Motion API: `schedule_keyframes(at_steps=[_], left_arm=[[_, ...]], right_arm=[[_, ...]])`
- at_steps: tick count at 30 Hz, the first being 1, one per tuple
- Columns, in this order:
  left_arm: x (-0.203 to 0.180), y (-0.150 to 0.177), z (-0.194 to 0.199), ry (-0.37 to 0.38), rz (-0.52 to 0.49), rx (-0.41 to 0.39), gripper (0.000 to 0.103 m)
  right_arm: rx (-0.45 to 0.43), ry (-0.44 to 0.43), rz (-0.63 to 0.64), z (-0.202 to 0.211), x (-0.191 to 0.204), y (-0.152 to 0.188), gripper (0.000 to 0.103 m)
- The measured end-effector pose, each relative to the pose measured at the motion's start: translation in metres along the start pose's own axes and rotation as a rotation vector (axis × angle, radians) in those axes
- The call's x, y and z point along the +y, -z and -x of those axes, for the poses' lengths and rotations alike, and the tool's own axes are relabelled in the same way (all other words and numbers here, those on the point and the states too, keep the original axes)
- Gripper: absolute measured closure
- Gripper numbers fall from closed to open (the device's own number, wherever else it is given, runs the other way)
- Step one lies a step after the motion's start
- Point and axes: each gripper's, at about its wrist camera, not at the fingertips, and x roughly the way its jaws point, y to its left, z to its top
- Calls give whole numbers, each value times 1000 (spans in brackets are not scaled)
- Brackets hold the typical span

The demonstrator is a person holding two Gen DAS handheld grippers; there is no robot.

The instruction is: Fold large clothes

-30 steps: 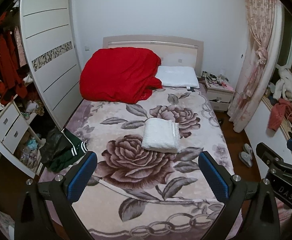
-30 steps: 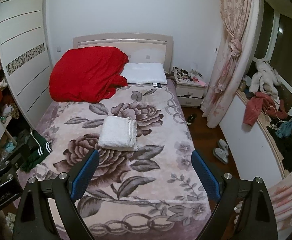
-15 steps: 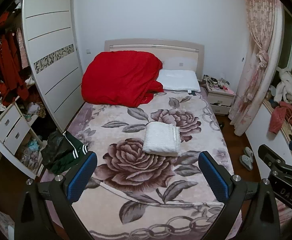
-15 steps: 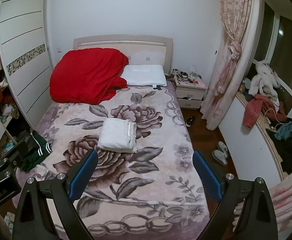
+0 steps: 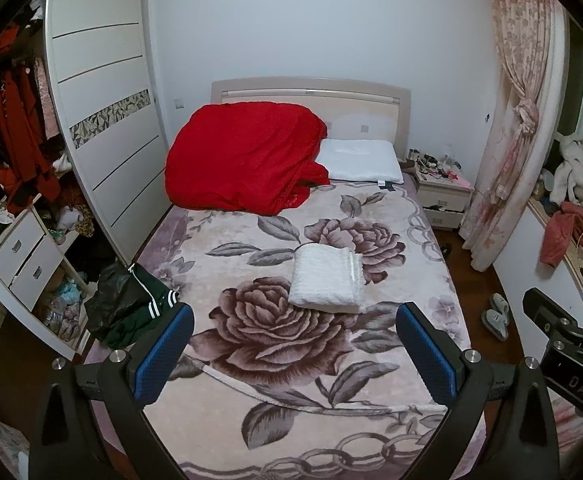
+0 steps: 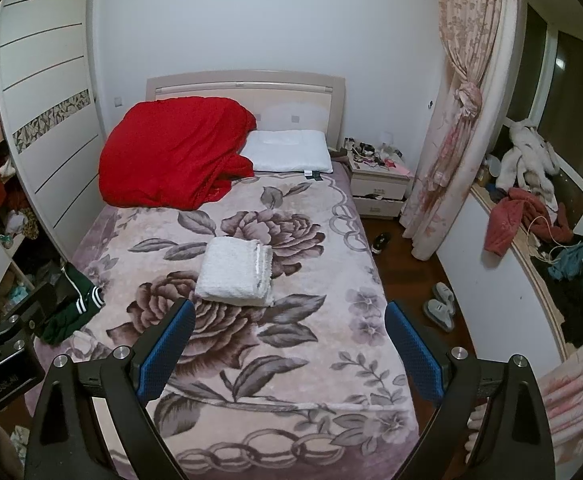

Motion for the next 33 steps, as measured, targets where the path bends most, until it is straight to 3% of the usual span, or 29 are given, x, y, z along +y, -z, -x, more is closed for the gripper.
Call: schedule_keyframes(at_steps=[33], left_arm=[[2, -11, 11, -14, -6, -27, 0]], right_arm=[[-13, 1, -17, 7, 3, -2, 6]])
